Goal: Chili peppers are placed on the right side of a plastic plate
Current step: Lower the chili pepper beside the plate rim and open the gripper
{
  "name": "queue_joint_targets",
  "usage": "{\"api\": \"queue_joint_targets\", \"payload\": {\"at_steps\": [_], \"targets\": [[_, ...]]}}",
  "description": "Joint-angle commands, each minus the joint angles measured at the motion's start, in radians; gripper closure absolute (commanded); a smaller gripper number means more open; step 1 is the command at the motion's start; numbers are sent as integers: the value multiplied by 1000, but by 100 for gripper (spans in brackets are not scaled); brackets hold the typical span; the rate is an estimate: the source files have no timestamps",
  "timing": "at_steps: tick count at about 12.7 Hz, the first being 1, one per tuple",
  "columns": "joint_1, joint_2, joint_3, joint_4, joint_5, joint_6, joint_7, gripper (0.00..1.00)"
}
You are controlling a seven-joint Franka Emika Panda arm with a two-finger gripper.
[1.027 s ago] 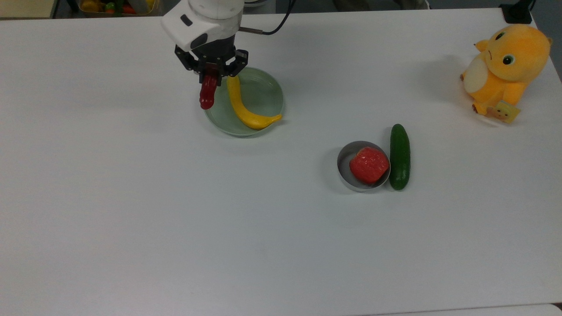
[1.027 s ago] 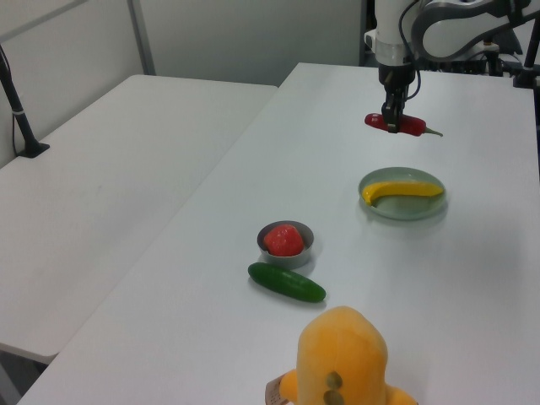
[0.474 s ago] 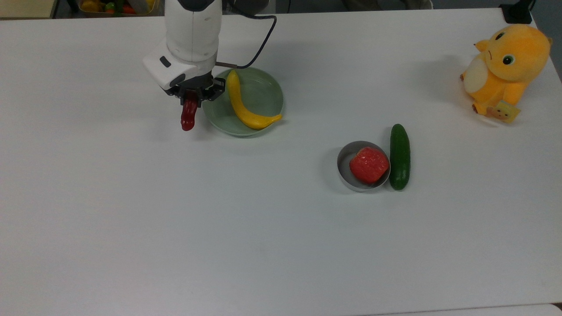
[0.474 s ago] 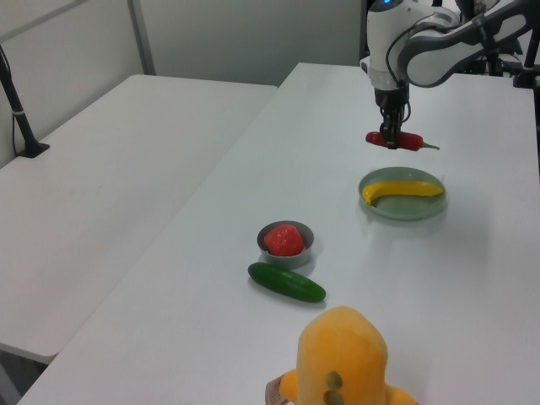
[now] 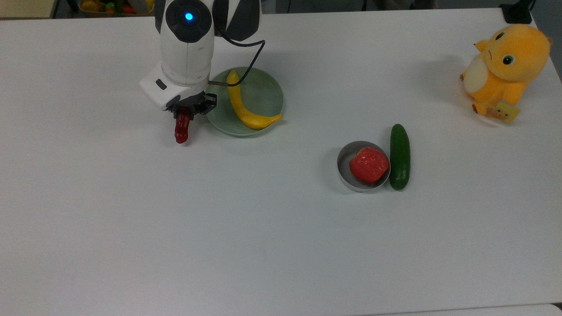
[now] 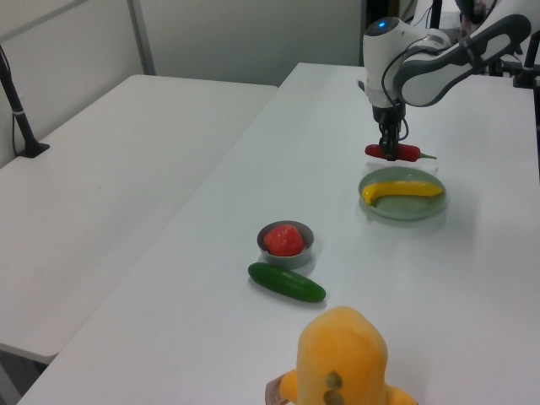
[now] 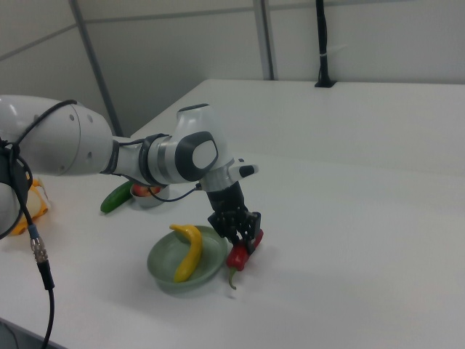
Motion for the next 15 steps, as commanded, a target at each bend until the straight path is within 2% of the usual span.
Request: {"api": "queue_joint_targets", "payload": {"at_steps": [1, 2, 6, 9, 10, 12, 15], "targets": [[7, -7, -9, -1, -12, 0, -17, 39], [7, -3, -9, -1, -12, 0, -11, 2], [8, -4, -9, 1, -9, -3, -1, 0], [5, -41, -9, 10, 6, -19, 5, 0], [7, -55, -9, 11, 26, -19, 5, 0], [7, -85, -9, 26, 110, -23, 3, 0], [17, -99, -7, 127, 225, -179, 43, 0]]}}
